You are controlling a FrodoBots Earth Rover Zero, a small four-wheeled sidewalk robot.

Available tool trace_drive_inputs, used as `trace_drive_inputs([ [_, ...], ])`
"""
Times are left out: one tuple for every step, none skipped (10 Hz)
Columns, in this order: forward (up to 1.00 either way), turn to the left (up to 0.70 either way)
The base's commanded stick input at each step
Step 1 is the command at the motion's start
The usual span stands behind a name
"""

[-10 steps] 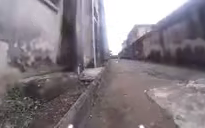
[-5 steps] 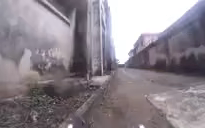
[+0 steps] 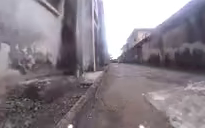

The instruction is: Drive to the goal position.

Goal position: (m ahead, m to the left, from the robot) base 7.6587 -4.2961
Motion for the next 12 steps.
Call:
trace_drive_inputs([
  [0.70,-0.27],
  [0.70,-0.27],
  [0.70,-0.27],
  [0.70,-0.27],
  [0.70,-0.27],
  [0.70,0.00],
  [0.70,0.00],
  [0.70,0.00],
  [0.70,0.00],
  [0.70,0.00],
  [0.70,0.00],
  [0.70,-0.20],
])
